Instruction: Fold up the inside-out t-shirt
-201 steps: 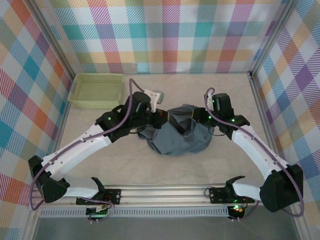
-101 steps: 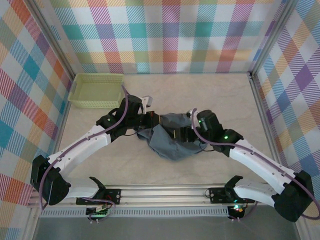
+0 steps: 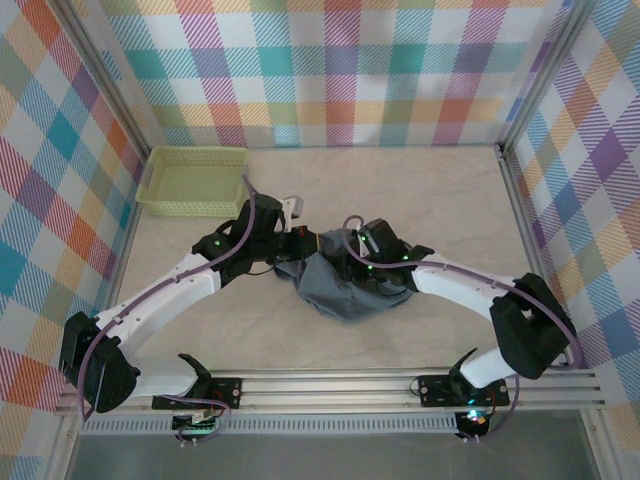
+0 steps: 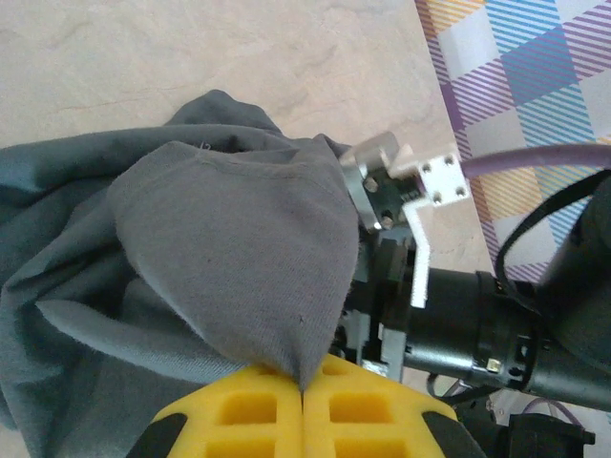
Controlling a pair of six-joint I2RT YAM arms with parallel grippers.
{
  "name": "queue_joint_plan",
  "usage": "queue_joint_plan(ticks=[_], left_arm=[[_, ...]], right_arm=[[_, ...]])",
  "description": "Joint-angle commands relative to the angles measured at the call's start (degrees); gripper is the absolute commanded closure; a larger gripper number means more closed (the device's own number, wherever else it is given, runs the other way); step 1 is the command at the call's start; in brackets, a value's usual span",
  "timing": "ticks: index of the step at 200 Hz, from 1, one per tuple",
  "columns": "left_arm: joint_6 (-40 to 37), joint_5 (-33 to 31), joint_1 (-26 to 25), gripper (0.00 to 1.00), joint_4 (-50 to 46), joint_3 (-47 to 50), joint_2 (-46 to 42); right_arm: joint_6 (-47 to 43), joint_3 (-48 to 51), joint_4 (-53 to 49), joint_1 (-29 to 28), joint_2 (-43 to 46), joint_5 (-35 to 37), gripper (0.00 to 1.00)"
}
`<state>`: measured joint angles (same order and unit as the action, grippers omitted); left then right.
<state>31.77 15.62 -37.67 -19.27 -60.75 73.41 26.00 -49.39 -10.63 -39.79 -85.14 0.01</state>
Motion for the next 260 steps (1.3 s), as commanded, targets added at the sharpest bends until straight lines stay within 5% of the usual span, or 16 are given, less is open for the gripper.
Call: queue_joint_plan(ticks=[1,33,63,93,165,211,228,260], left_arm=[[0.44,1.28,0.50,1.00,1.93,0.57,-1.24],[1.01,1.74,0.49,1.00,2.63,0.57,-1.33],[0.89,-0.16,0.66,1.00,1.03,-0.17,-1.48],[0.24,-7.69,3.03,1.00,-6.85,-3.13,0.24],[-4.14,-10.24,7.08,1.00,-12.92,-8.33,9.23],[-6.95,-15.69,5.97,0.74,-19.53,-10.04,10.61],[-8.78,-18.26,2.54,0.62,-18.19,-8.34,6.22],[-11.82,-19.10,-5.78,0.55,-13.66,-5.72,-0.10]], right_arm=[[-0.24,-2.83,6.34,-0.33,-3.47,0.35,0.45],[0.96,-8.40,4.77,-1.80,-11.79,3.60,0.42],[1.53,-10.42,1.94,-1.82,-13.00,9.30,0.81],[-1.22,-7.73,-0.48,-2.00,-2.69,5.42,1.00],[-0.39,-4.75,-8.03,-1.72,17.39,-4.77,1.00],[0.58,-1.45,-5.62,1.71,25.01,-12.39,1.00],[0.13,0.86,-3.22,2.87,27.25,-15.05,1.00],[-1.32,3.38,-1.73,3.03,29.82,-17.10,1.00]])
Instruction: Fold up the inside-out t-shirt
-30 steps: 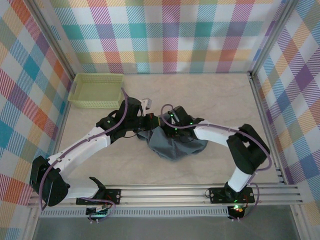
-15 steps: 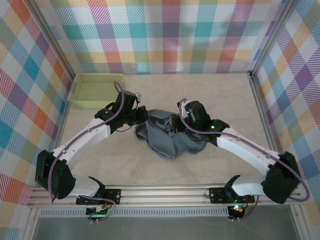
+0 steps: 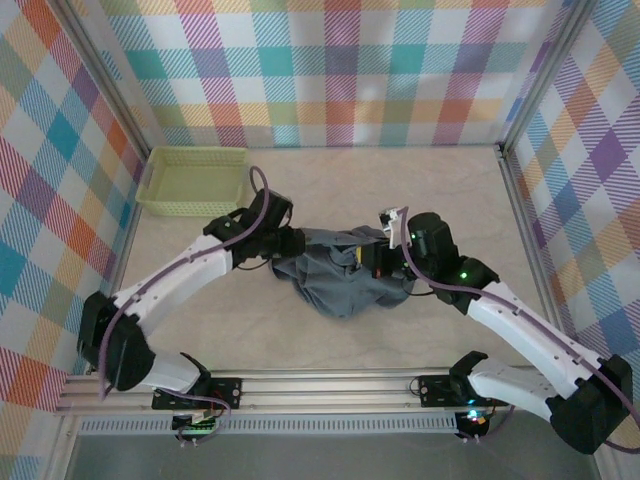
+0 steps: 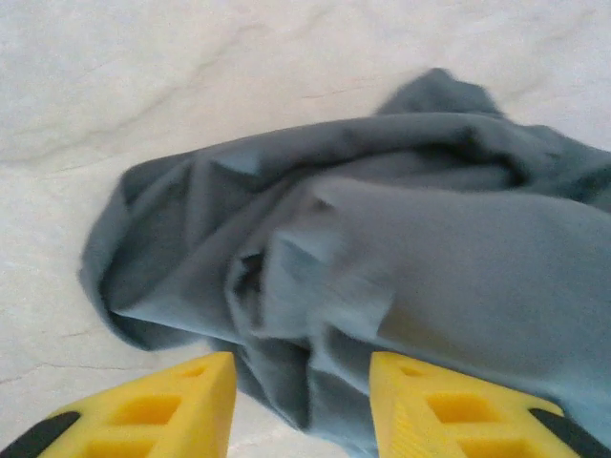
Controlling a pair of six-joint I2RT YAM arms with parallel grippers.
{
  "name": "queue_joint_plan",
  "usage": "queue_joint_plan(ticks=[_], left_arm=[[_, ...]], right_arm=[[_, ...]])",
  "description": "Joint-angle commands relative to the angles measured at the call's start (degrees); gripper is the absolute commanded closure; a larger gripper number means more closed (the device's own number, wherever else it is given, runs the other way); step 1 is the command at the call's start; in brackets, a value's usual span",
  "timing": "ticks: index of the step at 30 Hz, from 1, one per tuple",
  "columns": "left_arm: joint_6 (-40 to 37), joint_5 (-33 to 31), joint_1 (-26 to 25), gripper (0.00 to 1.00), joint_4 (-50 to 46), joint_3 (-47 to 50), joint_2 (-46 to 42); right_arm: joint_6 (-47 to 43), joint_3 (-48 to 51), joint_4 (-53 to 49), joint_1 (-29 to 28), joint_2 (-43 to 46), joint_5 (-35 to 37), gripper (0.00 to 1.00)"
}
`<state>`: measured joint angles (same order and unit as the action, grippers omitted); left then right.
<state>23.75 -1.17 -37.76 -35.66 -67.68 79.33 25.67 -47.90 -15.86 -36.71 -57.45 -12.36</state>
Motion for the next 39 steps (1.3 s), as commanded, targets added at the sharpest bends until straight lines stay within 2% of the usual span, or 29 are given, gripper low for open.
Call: queue_joint_plan(ticks=[1,4,7,16,20,26,28,31,34,39], left_arm=[[-3.89,-2.20,-5.98,0.55,2.94,1.27,-6.03],[-5.61,-0.94,-10.68,0.52,5.32,0.97,-5.05],[-4.93,0.82,-12.98,0.48,7.03,-0.15,-1.20],[2.25,-0.30,-13.02,0.42,11.02,-1.96,7.55],[4.00,-0.27,-13.00,0.63,12.39,-2.37,9.35],[5.30,1.46,-12.96,0.66,16.43,0.72,7.45],[6.15,-0.29,-12.98,0.61,17.77,3.06,5.06],[5.91,2.65,-12.92,0.47,19.23,4.86,3.93],[5.77,5.91,-13.14,0.46,18.63,2.69,7.28],[7.11,5.07,-13.52,0.47,19.27,2.79,10.46]], right_arm=[[-0.98,2.00,3.61,-0.04,2.24,-4.80,1.00],[-1.06,3.34,5.64,-0.14,3.41,-6.64,1.00],[-0.80,4.16,7.09,-0.12,3.75,-8.13,1.00],[-0.71,6.36,8.67,-0.11,4.69,-10.25,1.00],[-0.71,7.76,7.56,-0.05,4.54,-5.44,1.00],[0.14,9.51,7.02,-0.12,5.00,-1.28,1.00],[0.58,10.22,6.42,-0.11,5.35,0.69,1.00],[0.67,11.20,6.60,0.00,5.16,-0.18,1.00],[1.52,13.05,9.28,0.02,5.66,-3.10,1.00],[2.35,14.18,12.66,-0.12,6.36,-7.25,1.00]])
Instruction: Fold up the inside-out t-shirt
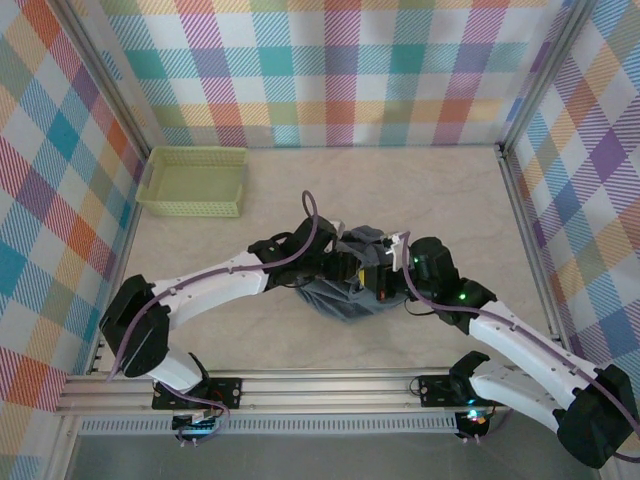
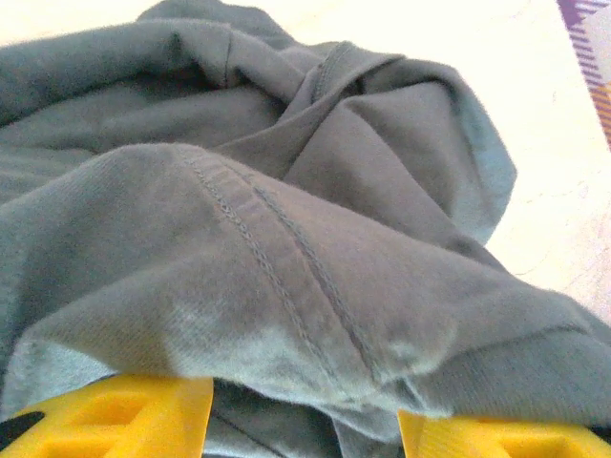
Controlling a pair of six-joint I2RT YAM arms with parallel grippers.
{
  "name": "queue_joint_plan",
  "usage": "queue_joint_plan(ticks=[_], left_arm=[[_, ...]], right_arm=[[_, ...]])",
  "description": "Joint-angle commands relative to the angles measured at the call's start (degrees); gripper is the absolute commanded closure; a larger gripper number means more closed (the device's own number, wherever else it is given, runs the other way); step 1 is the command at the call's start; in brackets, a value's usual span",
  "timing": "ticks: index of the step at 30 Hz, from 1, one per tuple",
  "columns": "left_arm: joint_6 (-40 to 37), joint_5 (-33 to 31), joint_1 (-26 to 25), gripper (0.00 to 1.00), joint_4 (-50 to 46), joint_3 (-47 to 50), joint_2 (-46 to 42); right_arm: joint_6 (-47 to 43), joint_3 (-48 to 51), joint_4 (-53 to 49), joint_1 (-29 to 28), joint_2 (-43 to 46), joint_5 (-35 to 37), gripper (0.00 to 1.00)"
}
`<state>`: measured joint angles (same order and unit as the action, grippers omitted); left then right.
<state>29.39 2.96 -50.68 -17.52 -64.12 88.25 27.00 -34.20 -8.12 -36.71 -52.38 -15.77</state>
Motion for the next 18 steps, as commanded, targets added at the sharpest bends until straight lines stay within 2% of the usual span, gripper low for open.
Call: queue_joint_plan(ticks=[1,7,10,12,14,16,18], left_arm=[[1.60,1.23,-0.57,0.47,2.10,-0.81,1.87],[1.51,0.07,-0.60,0.55,2.10,-2.94,5.33],[2.13,0.63,-0.65,0.62,2.08,-2.78,5.88],[2.47,0.49,-0.57,0.71,2.55,-2.35,5.72],[2.76,0.31,-0.58,0.86,2.84,-1.89,5.15],[2.98,0.13,-0.57,1.00,2.83,-1.35,3.99],[3.30,0.18,-0.70,1.00,2.97,-0.22,1.93]], right_arm=[[1.25,0.80,5.37,-0.13,1.28,-4.24,1.00],[1.03,2.10,5.89,-0.11,2.70,-3.92,1.00],[0.77,2.29,5.48,-0.15,3.31,-3.30,1.00],[0.52,2.66,4.78,-0.12,3.47,-1.78,1.00],[0.57,3.00,3.63,-0.16,3.43,0.99,1.00],[1.19,2.91,1.01,-0.05,2.97,6.94,1.00],[1.36,2.20,-1.43,0.73,1.74,10.36,1.00]])
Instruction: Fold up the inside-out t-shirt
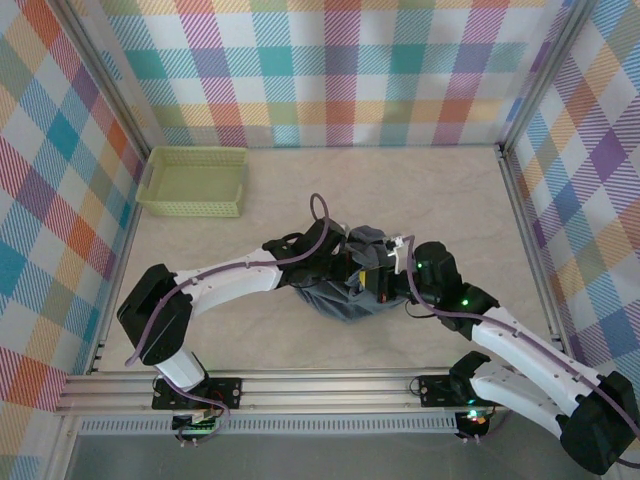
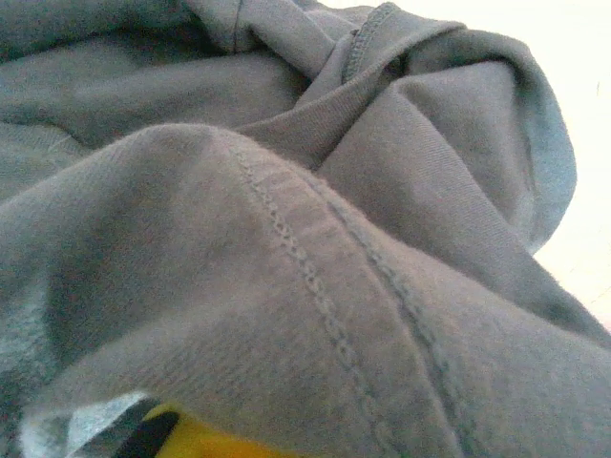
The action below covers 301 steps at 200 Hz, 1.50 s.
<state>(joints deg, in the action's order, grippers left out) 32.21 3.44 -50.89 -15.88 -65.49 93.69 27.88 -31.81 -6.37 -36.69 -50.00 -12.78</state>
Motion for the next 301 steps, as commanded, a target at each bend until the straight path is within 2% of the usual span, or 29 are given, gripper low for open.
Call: queue_joint_plan(ticks=[1,46,57,76,110,131,155,191,204,262,301], left_arm=[[0.60,-0.24,-0.45,1.00,1.71,1.83,-4.66],[0.30,2.84,-0.71,1.00,4.00,7.37,-17.87],[-0.14,4.46,-0.70,1.00,4.95,8.67,-20.01],[-0.47,7.46,-0.71,1.00,8.10,11.80,-22.47],[-0.71,8.09,-0.48,1.00,9.23,13.54,-22.32],[0.03,8.51,-0.35,1.00,10.46,13.07,-21.11],[0.81,8.17,-0.28,1.00,11.04,11.69,-19.21],[1.30,8.42,-0.18,1.00,11.30,9.89,-16.94],[1.52,8.60,-0.28,1.00,11.39,9.77,-16.64],[1.60,7.64,-0.27,1.00,10.32,11.15,-18.18],[1.60,7.54,-0.24,1.00,10.40,12.16,-18.89]], right_arm=[[0.59,-0.66,-3.82,1.58,-1.52,7.76,1.00],[-0.62,-1.84,-1.82,9.17,-10.47,1.43,1.00],[-1.33,-2.45,-1.81,9.20,-11.90,1.18,0.94],[-1.97,-3.49,-3.30,9.18,-12.21,1.70,0.89],[-3.26,-3.55,-8.35,8.73,-5.06,1.89,0.65],[-2.54,-3.00,-12.47,6.66,1.16,2.09,0.54],[-0.36,-1.71,-14.87,1.88,5.94,1.79,0.47],[1.32,1.89,-9.72,-8.21,7.64,3.82,0.39],[1.21,2.13,-7.80,-9.77,6.20,4.89,0.38],[0.62,0.69,0.55,-9.99,-6.00,5.12,0.44],[-0.59,-0.20,-0.12,-9.98,-9.54,10.69,0.50]])
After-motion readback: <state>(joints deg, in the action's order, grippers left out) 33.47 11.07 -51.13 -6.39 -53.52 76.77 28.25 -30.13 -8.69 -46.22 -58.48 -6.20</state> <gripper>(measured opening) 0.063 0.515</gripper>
